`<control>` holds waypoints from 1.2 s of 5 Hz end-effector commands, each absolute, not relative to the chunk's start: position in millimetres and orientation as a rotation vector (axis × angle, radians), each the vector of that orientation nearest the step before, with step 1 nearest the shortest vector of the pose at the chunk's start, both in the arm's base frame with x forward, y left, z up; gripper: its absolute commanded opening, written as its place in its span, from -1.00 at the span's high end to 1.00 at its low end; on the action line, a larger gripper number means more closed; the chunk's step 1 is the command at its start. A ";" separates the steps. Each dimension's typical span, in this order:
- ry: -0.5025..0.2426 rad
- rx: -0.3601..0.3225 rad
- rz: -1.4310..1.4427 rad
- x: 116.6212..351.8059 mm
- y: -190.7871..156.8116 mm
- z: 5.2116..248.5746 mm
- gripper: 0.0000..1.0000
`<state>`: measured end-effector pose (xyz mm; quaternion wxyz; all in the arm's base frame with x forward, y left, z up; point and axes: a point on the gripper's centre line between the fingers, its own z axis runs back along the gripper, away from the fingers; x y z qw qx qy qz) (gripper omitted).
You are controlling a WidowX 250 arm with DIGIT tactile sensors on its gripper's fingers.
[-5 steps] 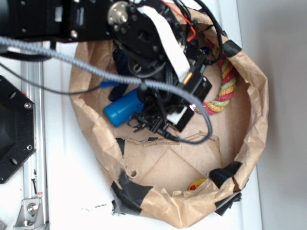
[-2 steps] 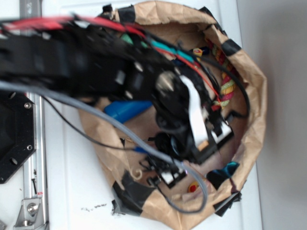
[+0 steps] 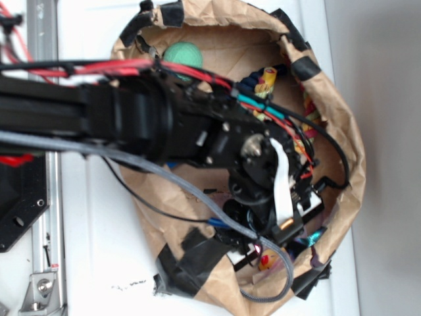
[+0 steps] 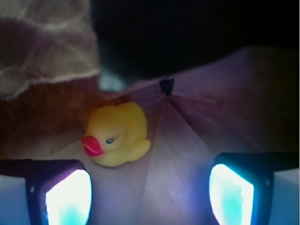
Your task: Grab the yellow duck.
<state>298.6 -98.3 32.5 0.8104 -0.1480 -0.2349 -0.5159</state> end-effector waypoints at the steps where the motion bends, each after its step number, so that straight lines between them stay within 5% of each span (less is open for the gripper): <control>1: -0.585 -0.356 -1.332 256.4 -147.3 52.9 -1.00; 4: -0.590 -0.385 -1.300 261.4 -152.9 52.3 -1.00; 5: -0.580 -0.378 -1.276 264.5 -151.9 49.2 1.00; 6: -0.570 -0.368 -1.257 265.3 -148.8 47.3 1.00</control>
